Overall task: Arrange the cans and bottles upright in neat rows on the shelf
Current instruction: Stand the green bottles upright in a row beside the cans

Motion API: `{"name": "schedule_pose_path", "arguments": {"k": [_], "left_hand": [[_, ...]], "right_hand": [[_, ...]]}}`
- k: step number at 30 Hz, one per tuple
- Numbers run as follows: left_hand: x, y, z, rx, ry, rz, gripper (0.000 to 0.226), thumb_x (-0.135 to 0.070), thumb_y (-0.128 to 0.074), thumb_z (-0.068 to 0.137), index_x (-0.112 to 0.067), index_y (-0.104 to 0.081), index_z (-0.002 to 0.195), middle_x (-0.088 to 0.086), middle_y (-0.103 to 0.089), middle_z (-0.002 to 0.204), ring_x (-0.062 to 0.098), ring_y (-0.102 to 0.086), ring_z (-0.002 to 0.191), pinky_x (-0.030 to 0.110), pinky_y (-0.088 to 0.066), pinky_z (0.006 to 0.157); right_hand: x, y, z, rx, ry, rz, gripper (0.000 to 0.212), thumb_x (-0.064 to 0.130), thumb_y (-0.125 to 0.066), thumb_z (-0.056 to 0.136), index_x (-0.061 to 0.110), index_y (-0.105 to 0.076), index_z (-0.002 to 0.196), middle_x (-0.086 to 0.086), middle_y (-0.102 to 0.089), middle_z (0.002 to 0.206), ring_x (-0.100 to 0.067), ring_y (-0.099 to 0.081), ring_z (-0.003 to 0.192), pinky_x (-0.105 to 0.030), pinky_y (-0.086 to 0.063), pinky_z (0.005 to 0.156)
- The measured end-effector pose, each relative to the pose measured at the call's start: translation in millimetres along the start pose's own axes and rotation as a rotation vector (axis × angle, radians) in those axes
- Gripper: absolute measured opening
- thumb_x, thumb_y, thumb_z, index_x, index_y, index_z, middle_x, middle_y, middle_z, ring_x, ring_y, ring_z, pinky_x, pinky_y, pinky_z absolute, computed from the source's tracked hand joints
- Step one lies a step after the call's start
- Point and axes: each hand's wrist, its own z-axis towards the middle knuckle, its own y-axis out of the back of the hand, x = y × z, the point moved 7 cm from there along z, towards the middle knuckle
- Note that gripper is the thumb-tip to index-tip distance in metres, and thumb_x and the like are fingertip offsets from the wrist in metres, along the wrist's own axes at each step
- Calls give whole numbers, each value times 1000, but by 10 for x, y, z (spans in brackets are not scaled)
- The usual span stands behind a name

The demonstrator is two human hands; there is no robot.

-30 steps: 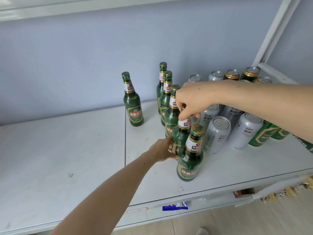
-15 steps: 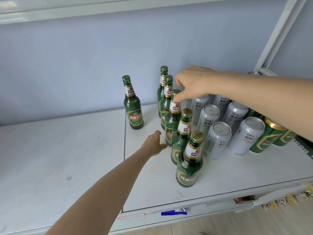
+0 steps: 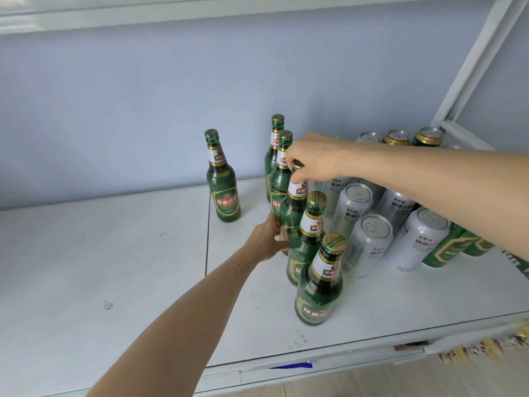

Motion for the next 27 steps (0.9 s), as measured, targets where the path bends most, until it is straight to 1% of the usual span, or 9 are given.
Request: {"name": "schedule_pose_path", "arguments": {"k": [4,7,11,15,16,18,21,23,27], "left_hand": [[37,-13,-5,-24,-3,-13,62,-24,-78,80,-7,-40,126,8,-61,122,24,-60,109,37,-50,94],[37,-21,7,-13,0,-19,63,-23,-78,80,-8,-40,127,8,-60,123,24,-60,109,36,-50,94],[75,-8,16,38,22,3,65,-16,-80,77,-8,-40,128,6,-57,125,23,-58,113,33,-50,95],[249,107,62,12,77,89,47,-6,-68,85,-6,-43,125,11,-56,130,24,-58,113,37,-51,93],[281,151,88,-5,89,103,45,-8,-65,88,-6,-43,127,12,-56,131,25,-58,113,38,-51,94],[304,244,154,-36,111,115,50,-15,-61,93,-7,-39,137,13,-52,136,26,-57,116,39,-49,97],[228,375,299,-68,114,108,65,-20,-58,96,-9,-22,150,15,-43,147,30,-51,126,43,-46,102],[136,435,399,-79,84,106,69,-21,-58,96,-10,-17,151,16,-42,147,33,-50,127,46,-44,102],[-3,435,522,-58,13,150,70,-21,-65,91,-12,-23,147,14,-48,143,32,-53,123,45,-46,100]], "right_hand": [[16,-29,-3,-1,33,-8,31,24,-64,88,-1,-65,107,-18,-67,89,-34,-69,88,-23,-33,48],[3,-41,-5,-3,21,-20,33,26,-63,90,0,-64,110,-12,-62,81,-34,-64,95,-24,-29,48],[3,-3,-33,55,18,-10,40,36,-63,88,3,-62,112,-11,-60,86,-27,-58,83,-27,-34,52],[-153,293,-28,-2,-61,136,48,48,-67,84,8,-60,109,-9,-70,79,-23,-69,69,-26,-50,57],[-213,407,-2,-72,-84,149,47,48,-68,83,10,-60,109,-9,-70,82,-24,-69,71,-29,-52,60],[-322,558,97,-187,-127,122,52,49,-67,82,9,-58,114,-12,-67,99,-32,-66,93,-40,-54,78],[-325,538,278,-173,-159,116,61,47,-67,82,1,-56,120,-18,-66,111,-38,-62,108,-48,-53,89],[-287,438,399,-123,-151,131,60,43,-68,82,-1,-57,121,-20,-67,109,-39,-65,103,-47,-55,86],[-258,272,567,-93,-131,110,41,33,-67,84,2,-60,109,-17,-65,98,-38,-67,90,-39,-53,70]]}}
